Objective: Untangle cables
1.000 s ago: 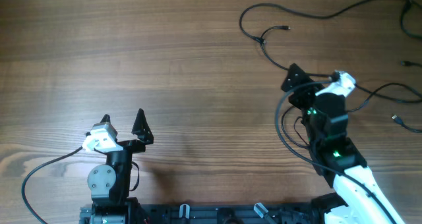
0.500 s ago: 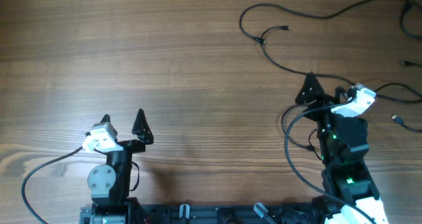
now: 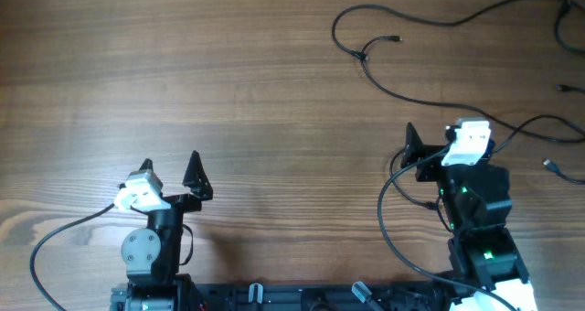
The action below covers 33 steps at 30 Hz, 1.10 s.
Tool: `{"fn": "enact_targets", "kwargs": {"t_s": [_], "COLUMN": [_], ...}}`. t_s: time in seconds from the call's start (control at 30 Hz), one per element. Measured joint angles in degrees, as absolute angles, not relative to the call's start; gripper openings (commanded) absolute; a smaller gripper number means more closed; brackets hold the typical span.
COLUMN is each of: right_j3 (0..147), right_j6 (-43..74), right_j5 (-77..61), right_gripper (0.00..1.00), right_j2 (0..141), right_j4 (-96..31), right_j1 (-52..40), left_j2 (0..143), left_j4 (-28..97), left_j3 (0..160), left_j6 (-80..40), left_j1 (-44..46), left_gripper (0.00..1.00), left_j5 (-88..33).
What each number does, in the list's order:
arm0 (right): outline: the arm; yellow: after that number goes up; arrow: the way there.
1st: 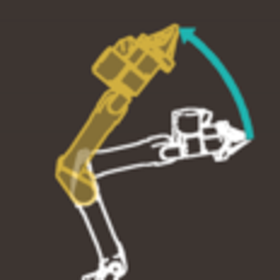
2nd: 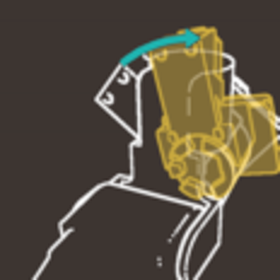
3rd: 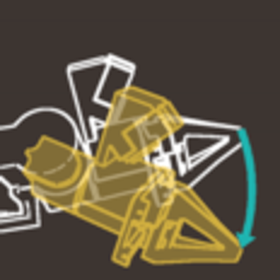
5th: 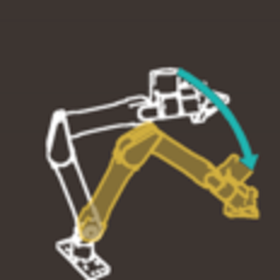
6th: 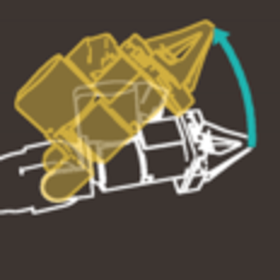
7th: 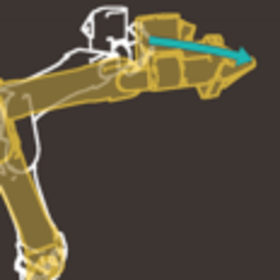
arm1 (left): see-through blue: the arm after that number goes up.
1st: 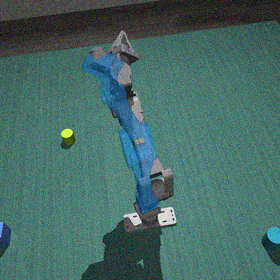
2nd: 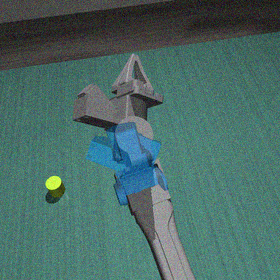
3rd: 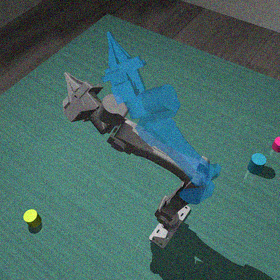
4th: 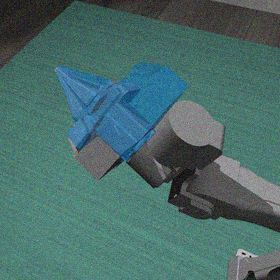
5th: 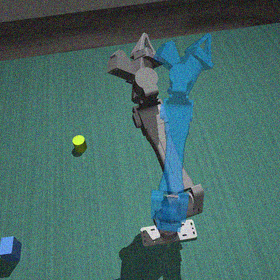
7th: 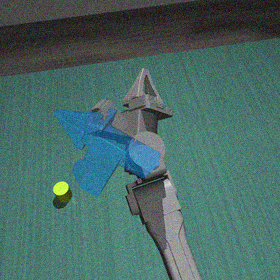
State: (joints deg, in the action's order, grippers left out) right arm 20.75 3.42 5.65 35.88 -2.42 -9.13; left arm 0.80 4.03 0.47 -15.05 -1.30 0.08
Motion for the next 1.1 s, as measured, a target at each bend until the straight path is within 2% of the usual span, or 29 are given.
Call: {"fn": "enact_targets", "kwargs": {"t_s": [0.1,0.37,0.53,0.8,1.1], "right_j3": [19.8,2.6,0.4,0.3,0.4], "right_j6": [-1.7,-7.7,-10.5,-12.1,-15.4], "right_j5": [2.1,-2.8,-4.2,-4.5,-4.5], "right_gripper": [1.0,1.0,1.0,1.0,1.0], "right_j2": [34.1,24.1,18.3,7.9,1.1], "right_j4": [0.1,21.1,16.4,-0.1,0.0], "right_j1": [-7.7,-7.0,-6.2,-3.2,-3.2], "left_j2": [0.8,0.8,0.8,0.8,0.8], "left_j4": [4.0,4.0,4.0,4.0,4.0], "left_j3": [0.5,0.5,0.5,0.5,0.5], "left_j6": [-15.0,-15.0,-15.0,-15.0,-15.0], "left_j1": [-1.3,-1.3,-1.3,-1.3,-1.3], "left_gripper": [1.0,1.0,1.0,1.0,1.0], "left_j5": [0.1,0.1,0.1,0.1,0.1]}}
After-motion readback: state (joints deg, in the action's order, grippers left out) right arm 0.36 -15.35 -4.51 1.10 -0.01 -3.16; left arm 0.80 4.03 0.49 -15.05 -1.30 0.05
